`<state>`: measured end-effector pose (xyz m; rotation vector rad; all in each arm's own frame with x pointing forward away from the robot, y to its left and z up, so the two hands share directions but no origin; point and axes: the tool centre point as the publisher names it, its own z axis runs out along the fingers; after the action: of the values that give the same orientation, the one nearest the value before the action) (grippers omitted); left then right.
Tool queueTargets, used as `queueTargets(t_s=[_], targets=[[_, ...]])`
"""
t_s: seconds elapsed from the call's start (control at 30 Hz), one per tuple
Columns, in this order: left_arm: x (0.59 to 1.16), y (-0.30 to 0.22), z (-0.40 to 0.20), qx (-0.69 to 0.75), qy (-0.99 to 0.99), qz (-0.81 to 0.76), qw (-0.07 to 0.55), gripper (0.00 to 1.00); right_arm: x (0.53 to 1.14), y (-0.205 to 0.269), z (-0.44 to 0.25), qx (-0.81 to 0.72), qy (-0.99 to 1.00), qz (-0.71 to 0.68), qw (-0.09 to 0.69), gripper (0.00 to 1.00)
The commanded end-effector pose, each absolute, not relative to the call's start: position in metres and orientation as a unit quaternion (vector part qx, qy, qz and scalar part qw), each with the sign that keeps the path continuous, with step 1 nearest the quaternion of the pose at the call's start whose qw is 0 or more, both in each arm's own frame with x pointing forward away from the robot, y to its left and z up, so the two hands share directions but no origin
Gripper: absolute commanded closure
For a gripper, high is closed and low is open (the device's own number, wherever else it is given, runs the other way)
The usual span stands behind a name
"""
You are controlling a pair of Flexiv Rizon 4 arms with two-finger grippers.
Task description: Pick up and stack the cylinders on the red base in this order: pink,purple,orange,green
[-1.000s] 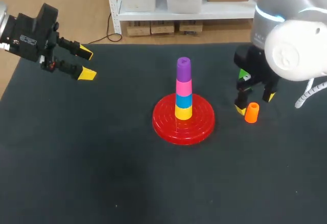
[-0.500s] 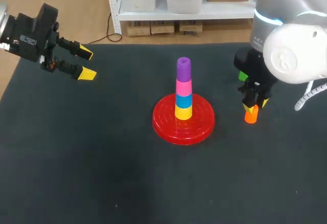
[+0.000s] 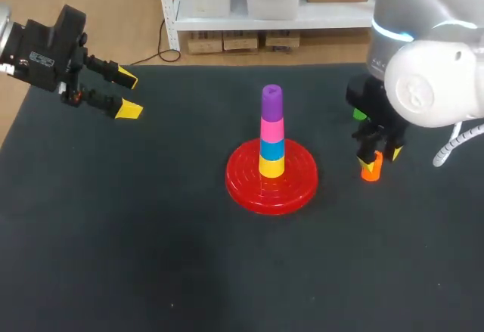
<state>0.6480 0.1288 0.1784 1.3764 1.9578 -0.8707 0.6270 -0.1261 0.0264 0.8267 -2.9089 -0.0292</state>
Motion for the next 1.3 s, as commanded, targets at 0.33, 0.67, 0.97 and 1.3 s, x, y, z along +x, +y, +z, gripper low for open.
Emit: queueTargets(t_s=[0.33, 0.67, 0.97, 1.3], targets=[[0.647, 0.129, 0.177, 0.517, 0.734, -0.327, 0.295, 0.00, 0.630, -0.123, 0.026, 0.274, -0.960, -0.007, 0.060, 0.53], [0.647, 0.129, 0.177, 0.517, 0.734, -0.327, 0.295, 0.00, 0.629, -0.121, 0.039, 0.271, -0.961, 0.005, 0.052, 1.00], [0.647, 0.129, 0.177, 0.517, 0.734, -0.327, 0.295, 0.00, 0.640, -0.096, 0.141, 0.304, -0.952, 0.027, 0.034, 1.00], [0.647, 0.129, 0.177, 0.517, 0.734, -0.327, 0.295, 0.00, 0.644, -0.031, 0.246, 0.415, -0.910, 0.005, 0.001, 1.00]])
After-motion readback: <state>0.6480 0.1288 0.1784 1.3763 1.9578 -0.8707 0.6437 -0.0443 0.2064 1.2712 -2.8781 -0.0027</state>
